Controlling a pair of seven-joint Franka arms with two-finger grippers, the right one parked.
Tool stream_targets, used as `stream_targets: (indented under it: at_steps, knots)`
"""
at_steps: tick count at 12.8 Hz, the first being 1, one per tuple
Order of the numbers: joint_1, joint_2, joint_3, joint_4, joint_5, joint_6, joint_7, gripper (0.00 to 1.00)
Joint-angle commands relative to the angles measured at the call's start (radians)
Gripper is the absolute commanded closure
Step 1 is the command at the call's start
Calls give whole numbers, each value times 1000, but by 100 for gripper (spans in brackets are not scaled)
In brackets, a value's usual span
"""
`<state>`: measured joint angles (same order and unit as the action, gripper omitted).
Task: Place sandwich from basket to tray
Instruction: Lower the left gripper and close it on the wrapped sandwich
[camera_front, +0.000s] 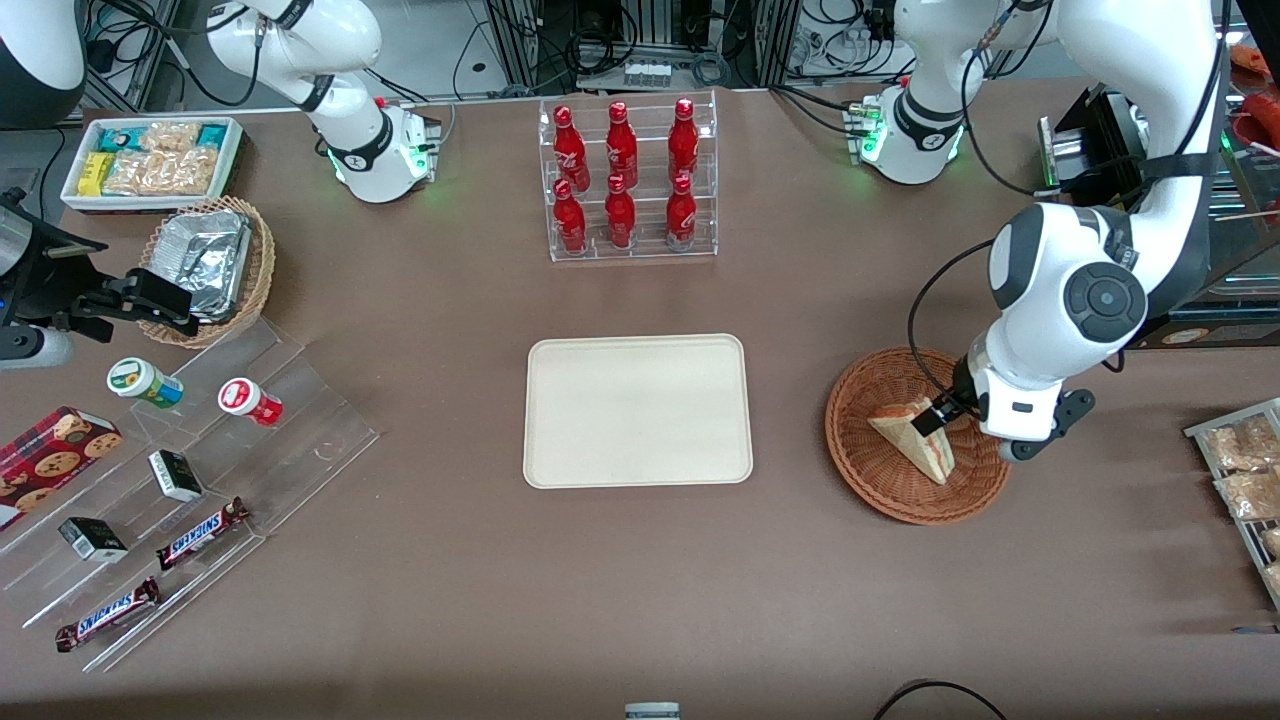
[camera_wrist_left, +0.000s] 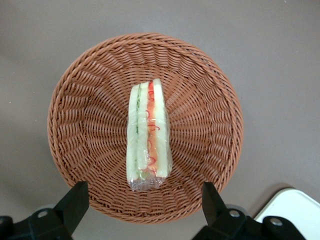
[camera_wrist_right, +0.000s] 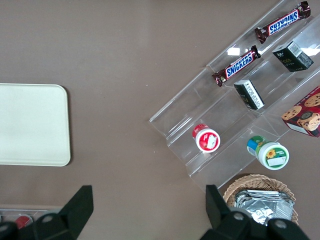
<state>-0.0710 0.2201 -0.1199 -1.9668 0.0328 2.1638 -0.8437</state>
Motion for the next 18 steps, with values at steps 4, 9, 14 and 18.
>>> stream_targets:
  at_steps: [4,9,14,18]
  knots:
    - [-6,-10,0,-135,29,231,-106,0]
    - [-23,25,0,-138,35,234,-109,0]
    - [-23,25,0,-168,79,235,-133,0]
    - [-42,62,0,-155,79,278,-164,0]
